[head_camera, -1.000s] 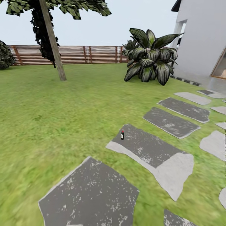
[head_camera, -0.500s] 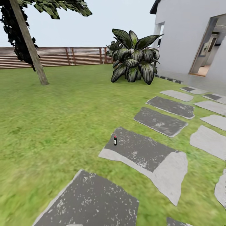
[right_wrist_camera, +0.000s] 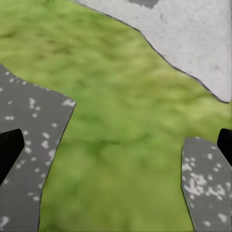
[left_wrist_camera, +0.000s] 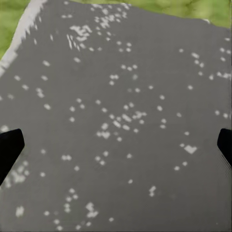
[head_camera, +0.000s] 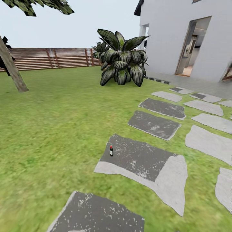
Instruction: In the garden, pick up the pesticide atomizer on the floor and spray pesticide onto both trees until each tree trunk is fully covered.
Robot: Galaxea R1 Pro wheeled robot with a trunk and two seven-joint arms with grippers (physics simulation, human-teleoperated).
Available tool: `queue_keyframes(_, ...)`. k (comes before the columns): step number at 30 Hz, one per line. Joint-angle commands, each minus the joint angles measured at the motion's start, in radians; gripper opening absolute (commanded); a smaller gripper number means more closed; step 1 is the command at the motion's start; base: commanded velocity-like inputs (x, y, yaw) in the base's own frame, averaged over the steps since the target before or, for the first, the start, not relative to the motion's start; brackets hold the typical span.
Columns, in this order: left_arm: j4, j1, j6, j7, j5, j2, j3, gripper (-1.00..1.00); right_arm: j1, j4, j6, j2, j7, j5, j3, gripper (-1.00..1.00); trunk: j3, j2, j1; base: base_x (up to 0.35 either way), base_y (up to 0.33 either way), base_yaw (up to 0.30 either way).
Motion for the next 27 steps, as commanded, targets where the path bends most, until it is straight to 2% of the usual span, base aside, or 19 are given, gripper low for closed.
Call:
queue_keyframes(1,0.0,0.0,0.0,0.0,0.0,0.0,0.0,1.0,0.0,0.0,0.0,0.0,0.0,0.0,0.0,1.0,0.0,0.0,0.0,0.288,0.208,-0.285)
queue_keyframes(20,0.001,0.0,0.0,0.0,0.0,0.0,0.001,1.0,0.0,0.001,0.0,0.0,0.0,0.0,0.0,1.0,0.0,0.0,0.0,0.285,0.21,-0.285)
queue_keyframes(27,0.0,0.0,0.0,0.0,0.0,0.0,0.002,1.0,0.0,0.001,0.0,0.0,0.0,0.0,0.0,1.0,0.0,0.0,0.0,0.184,0.262,-0.285)
